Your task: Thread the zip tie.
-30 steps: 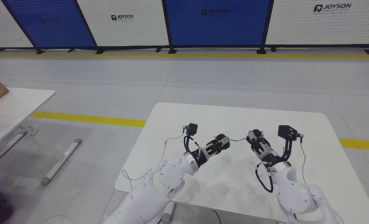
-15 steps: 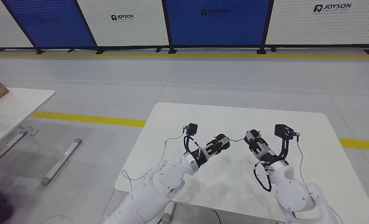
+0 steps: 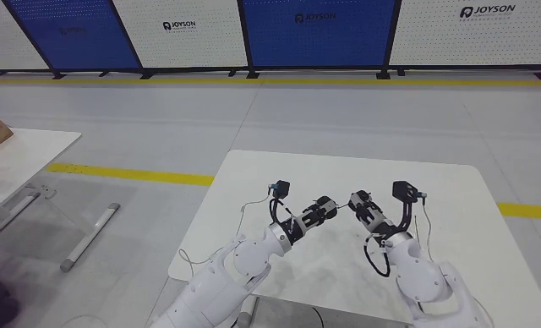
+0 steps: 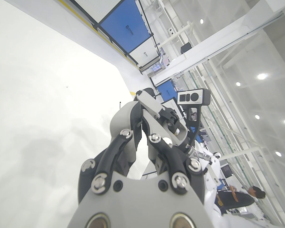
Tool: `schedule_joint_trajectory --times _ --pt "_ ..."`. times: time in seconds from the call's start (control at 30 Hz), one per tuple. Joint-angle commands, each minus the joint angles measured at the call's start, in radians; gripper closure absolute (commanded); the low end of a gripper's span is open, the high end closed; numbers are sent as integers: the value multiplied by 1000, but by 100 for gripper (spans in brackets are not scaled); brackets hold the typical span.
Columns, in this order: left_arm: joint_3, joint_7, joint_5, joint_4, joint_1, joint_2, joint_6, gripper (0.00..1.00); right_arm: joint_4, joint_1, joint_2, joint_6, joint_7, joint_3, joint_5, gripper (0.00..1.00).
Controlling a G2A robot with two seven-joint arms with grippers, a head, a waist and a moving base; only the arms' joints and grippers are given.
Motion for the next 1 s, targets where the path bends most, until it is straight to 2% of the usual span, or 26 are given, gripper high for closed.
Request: schedule_joint_trajectory --times 0.0,0.2,0.4,0.6,0.77,0.87,0.97 --pt "0 0 0 0 0 0 0 100 3 3 -2 -7 -3 3 35 100" --pt "0 0 0 0 0 0 0 100 -4 -11 -2 -33 -20 32 81 100" --pt "0 0 0 0 0 0 0 100 9 -8 -1 -16 -12 26 24 100" --pt "2 8 -12 -3 3 -2 0 100 -1 -15 -1 -36 -8 30 29 100" --pt "0 9 -58 -4 8 -4 -32 100 -7 -22 0 -50 -9 36 39 100" --pt "-7 -24 -118 -7 13 -5 -57 100 -8 -24 -1 -55 -4 38 52 100" --pt "-18 -54 -130 -12 16 -1 -67 100 -10 -27 -1 -68 11 47 84 100"
